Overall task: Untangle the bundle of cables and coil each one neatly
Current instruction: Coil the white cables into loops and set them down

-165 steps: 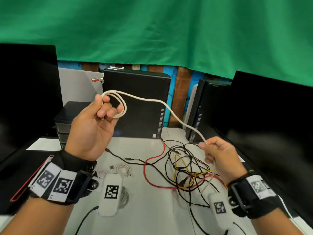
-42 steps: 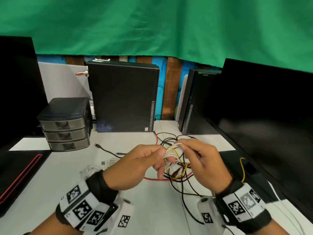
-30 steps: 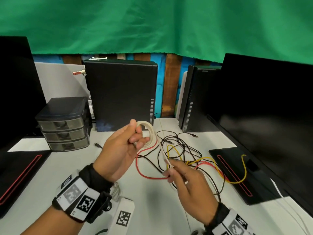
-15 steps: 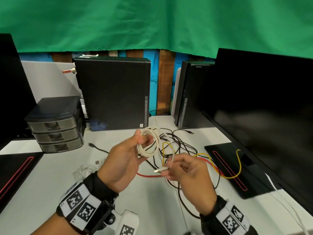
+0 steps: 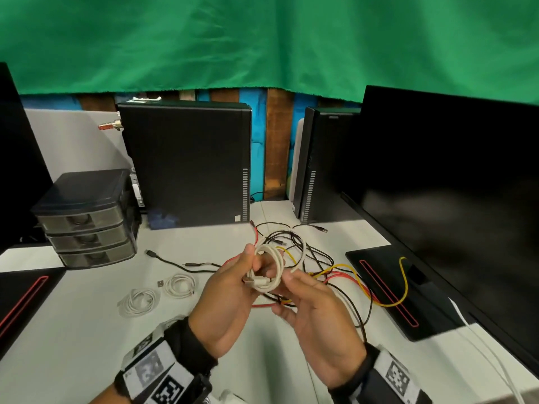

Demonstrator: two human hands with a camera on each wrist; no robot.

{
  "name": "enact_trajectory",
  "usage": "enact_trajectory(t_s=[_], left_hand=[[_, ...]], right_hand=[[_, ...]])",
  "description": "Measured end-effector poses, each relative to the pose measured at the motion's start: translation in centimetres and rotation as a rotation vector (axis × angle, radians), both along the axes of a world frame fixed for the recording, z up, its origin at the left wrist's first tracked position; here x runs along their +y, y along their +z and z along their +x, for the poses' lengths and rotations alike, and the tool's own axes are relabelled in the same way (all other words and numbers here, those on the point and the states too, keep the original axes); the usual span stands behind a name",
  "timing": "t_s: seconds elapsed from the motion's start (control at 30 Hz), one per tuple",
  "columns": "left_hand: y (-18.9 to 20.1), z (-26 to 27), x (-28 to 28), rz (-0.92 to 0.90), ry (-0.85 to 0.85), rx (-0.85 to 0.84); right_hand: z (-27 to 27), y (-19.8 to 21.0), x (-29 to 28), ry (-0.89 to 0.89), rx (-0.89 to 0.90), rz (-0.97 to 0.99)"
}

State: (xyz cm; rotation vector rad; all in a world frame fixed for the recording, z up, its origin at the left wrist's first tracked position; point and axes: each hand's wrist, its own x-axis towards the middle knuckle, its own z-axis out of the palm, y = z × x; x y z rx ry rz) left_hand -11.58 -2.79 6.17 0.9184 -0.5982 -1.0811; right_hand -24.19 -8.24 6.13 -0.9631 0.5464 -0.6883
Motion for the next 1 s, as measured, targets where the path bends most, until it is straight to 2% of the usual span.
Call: enact_trajectory(t_s=[0.1,0.27,0.43,0.53,0.63,0.73,0.8,0.83,0.93,1.0], left_hand=[[0.3,-0.2,0.1,-0.035,0.018,-0.069],[1.1,1.0,0.8,-0.045,-0.172,-0.060],[1.0,2.2,1.1,-0.035,-0.352,-0.163],[0.5,2.3,1.0,-0.039,-0.411,-0.160],[0.2,2.2,0.9,-0.016,-0.379,-0.188],[0.2,2.2,0.6,0.011,-0.254,-0.159],[0.4,2.1,0.4,0.025,-0.180,-0.097],[0.5,2.1,0.4,0.033,-0.148,-0.069],[0.7,2.0,0.2,0.034,-0.089,-0.048],[0.6,1.7,0.1,0.032,-0.055,-0.067]], right_hand=[[0.0,-0.1,0.3,0.046,0.039,0.045],[-0.4,0.2,0.2,0.150,-0.003,0.129],[-0.8,0.5,-1.1,0.373,0.008,0.231],[-0.7,0.2,-1.2,0.407,0.036,0.225],[-0.6,0.0,-1.0,0.401,0.073,0.218],[-0.6,0.1,-0.9,0.277,0.105,0.179],[-0.5,0.0,-0.7,0.115,0.125,0.061],[-0.5,-0.4,-0.6,0.002,0.149,-0.059],[-0.6,-1.6,0.0,-0.401,0.236,-0.660],[-0.8,-2.0,0.1,-0.528,0.253,-1.115]])
